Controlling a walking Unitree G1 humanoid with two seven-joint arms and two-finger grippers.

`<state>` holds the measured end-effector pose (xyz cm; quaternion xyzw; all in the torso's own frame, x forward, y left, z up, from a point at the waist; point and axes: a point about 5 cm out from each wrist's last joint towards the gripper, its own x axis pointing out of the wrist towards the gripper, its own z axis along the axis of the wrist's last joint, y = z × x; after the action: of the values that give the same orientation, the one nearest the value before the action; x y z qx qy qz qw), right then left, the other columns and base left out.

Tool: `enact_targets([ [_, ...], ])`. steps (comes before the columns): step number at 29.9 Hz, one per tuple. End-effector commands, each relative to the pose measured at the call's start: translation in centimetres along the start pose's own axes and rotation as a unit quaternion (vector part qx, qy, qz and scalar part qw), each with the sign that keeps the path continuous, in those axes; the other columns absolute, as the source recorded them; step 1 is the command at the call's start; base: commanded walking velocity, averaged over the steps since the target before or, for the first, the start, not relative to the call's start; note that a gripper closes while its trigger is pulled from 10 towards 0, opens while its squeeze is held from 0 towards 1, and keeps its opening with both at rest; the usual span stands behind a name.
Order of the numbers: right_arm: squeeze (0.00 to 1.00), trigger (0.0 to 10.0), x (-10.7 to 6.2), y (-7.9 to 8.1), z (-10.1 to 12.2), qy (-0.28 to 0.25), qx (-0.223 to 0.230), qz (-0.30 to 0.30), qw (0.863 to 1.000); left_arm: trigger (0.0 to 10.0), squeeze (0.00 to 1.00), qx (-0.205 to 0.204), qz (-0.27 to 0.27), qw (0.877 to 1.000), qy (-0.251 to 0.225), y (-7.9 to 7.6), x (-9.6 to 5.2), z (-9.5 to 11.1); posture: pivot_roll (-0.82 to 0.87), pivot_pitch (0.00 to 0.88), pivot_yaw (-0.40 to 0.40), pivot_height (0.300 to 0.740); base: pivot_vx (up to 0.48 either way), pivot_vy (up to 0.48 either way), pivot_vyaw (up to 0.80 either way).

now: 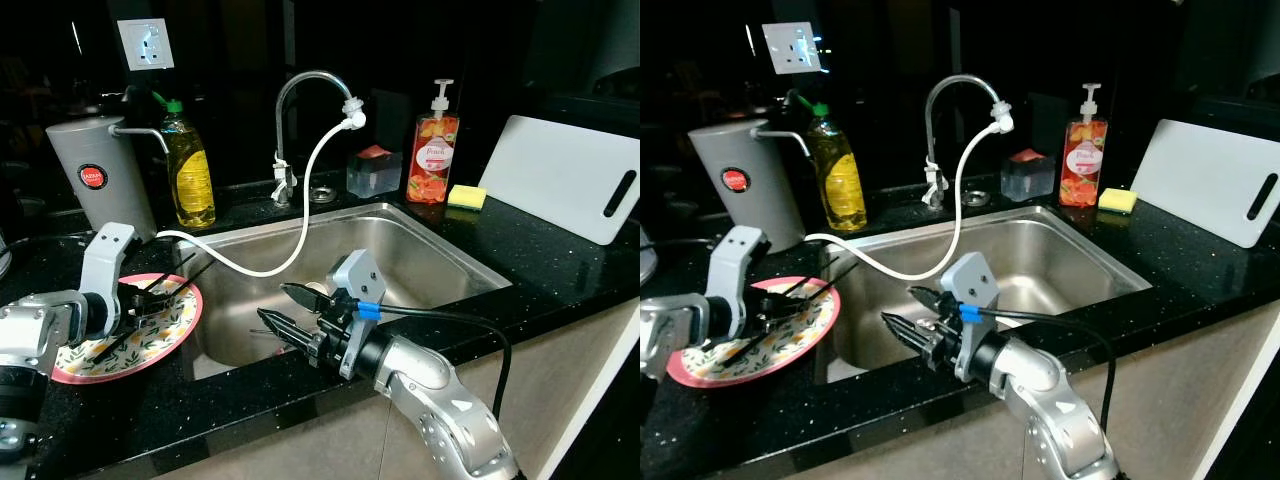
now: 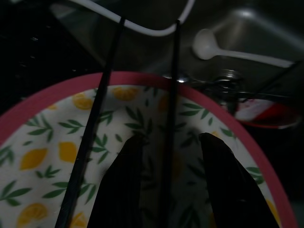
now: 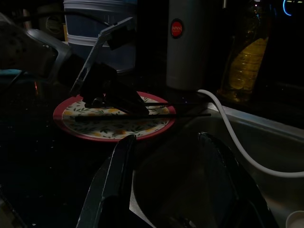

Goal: Kitchen organization

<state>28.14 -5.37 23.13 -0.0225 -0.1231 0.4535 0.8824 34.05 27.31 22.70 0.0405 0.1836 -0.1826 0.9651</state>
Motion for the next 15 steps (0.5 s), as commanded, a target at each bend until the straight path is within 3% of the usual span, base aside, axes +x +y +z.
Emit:
enact_targets([
  [1,0.00,10.0,0.0,0.3,0.4,-0.007,0.003,0.009,1.000,10.0,0.00,0.014,0.010,1.000,0.013,-0.6,0.4,-0.5,0.01,0.000,0.055,0.740,0.000,0.000,0.00],
  [10,0.00,10.0,0.1,0.3,0.4,-0.008,0.002,0.008,1.000,10.0,0.00,0.015,0.021,1.000,-0.005,-1.3,0.4,0.1,0.00,0.000,0.057,0.740,0.000,0.000,0.00],
  [15,0.00,10.0,0.1,0.2,0.4,-0.006,0.001,0.008,1.000,10.0,0.00,0.016,0.029,0.999,-0.034,-1.1,-0.3,1.5,0.00,0.000,0.055,0.740,0.000,0.000,0.00],
])
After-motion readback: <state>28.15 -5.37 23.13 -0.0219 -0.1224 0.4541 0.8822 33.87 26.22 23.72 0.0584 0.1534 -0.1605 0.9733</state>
